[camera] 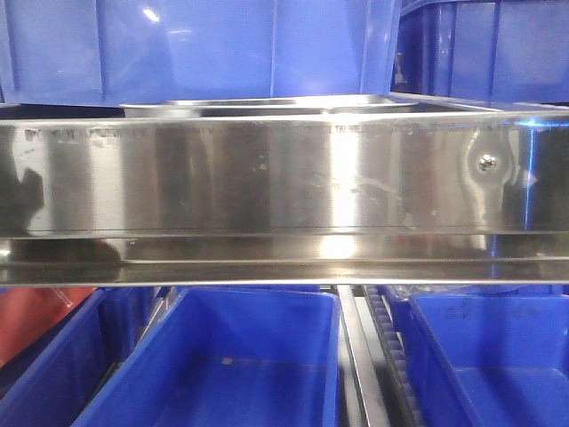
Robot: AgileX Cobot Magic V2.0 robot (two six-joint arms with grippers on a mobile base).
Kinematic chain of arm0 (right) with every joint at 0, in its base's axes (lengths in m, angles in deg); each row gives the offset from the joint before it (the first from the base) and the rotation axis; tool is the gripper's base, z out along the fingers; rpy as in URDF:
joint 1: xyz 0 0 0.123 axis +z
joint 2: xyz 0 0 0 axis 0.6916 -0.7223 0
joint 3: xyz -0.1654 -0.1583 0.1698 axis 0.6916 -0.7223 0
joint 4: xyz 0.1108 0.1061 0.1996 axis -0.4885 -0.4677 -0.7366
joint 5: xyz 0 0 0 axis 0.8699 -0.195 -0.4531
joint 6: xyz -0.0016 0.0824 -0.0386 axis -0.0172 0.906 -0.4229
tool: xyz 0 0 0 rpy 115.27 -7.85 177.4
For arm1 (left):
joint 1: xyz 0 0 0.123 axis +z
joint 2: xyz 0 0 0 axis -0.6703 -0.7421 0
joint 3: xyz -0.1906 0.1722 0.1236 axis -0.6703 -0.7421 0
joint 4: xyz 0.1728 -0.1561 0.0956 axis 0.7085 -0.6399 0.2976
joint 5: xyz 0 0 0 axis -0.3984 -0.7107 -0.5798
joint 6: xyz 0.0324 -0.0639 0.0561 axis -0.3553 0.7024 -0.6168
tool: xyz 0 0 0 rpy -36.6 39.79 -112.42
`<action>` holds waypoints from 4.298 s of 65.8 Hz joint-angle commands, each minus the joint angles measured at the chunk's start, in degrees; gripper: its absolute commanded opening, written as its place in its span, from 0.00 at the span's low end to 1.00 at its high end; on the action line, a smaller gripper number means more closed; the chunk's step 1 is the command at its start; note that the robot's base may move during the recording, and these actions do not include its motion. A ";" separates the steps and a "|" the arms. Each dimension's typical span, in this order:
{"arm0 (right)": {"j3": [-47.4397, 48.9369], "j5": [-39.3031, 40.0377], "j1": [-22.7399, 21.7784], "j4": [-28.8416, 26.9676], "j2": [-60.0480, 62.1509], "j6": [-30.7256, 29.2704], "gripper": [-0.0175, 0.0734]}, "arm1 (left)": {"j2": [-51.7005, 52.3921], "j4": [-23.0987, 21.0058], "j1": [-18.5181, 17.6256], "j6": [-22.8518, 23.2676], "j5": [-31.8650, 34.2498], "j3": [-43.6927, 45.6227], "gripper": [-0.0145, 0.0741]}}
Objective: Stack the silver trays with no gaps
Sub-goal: 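Reach both grippers toward the silver tray on the upper shelf, then grip the silver tray's side rims with both grippers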
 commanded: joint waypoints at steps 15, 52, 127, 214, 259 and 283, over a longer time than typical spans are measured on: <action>0.15 1.22 -0.21 -0.21 0.13 -0.50 0.18 | 0.23 0.10 -0.26 0.30 1.00 0.24 0.17; 0.15 1.85 -0.21 -0.21 0.13 -0.50 0.18 | 0.23 0.10 -0.26 0.30 1.00 0.24 0.17; 54.07 -43.33 -0.21 -0.21 -40.91 7.17 0.18 | -39.38 -0.82 -0.26 0.30 -34.79 46.53 0.17; 93.71 -58.95 22.08 9.65 -98.04 24.28 0.19 | -89.90 19.37 -26.15 35.19 -47.54 84.57 0.15; 95.49 -57.01 22.08 4.58 -102.85 24.17 0.36 | -95.82 14.84 -26.24 35.19 -49.52 85.92 0.42; 95.49 -55.71 22.23 3.61 -104.87 24.17 0.36 | -97.55 14.84 -26.24 35.19 -49.19 85.92 0.47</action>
